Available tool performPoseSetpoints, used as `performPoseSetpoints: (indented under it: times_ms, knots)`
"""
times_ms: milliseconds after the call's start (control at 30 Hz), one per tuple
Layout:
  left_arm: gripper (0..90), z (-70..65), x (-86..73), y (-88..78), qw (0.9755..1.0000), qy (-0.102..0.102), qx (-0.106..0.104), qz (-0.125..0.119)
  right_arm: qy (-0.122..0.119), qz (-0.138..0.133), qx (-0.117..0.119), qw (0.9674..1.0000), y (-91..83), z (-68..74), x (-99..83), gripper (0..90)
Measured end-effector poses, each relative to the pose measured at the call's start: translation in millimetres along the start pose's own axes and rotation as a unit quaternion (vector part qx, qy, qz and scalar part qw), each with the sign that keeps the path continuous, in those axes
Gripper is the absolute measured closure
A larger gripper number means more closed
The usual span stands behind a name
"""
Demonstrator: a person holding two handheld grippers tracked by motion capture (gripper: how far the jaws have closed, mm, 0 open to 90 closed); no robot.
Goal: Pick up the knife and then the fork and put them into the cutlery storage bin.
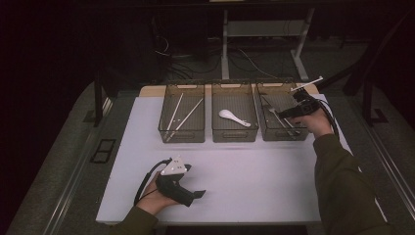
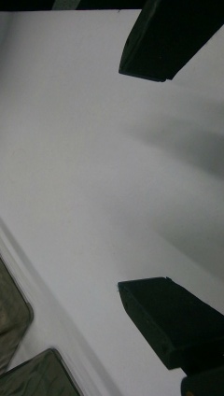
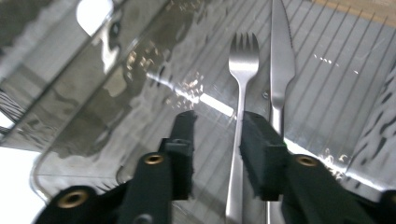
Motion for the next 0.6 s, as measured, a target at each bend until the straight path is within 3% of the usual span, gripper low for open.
performPoseSetpoints:
  times_ms: [167,367,433,600]
  knots:
    - [0.0,0.7,0.1,-0.2,1.0,0.002,0.0,0.0,0.013,-0.033,0.015,0.9992,-8.7,0.7,1.4,44.6]
    - [0.0,3.4,-0.1,-1.1,1.0,0.002,0.003,-0.001,0.021,-0.058,0.009,0.998,-16.0,-1.2,-1.3,35.0]
    - [0.0,4.5,0.4,-1.2,1.0,0.004,0.004,-0.001,0.01,-0.067,0.007,0.9977,-17.5,-0.7,-3.2,34.0]
    - [0.0,5.3,0.8,-1.7,1.0,0.002,0.008,-0.004,0.008,-0.091,0.028,0.9954,-25.0,3.4,-7.5,30.6]
Point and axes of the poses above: each handheld gripper's, and its own axes: y roughly forward along the jaws, x roughly out of its top, z roughly to its left, the point moved 8 cm from there along y, roughly forward along the jaws, and after that the axes turned 11 degrees about y, right-handed, at the moved point
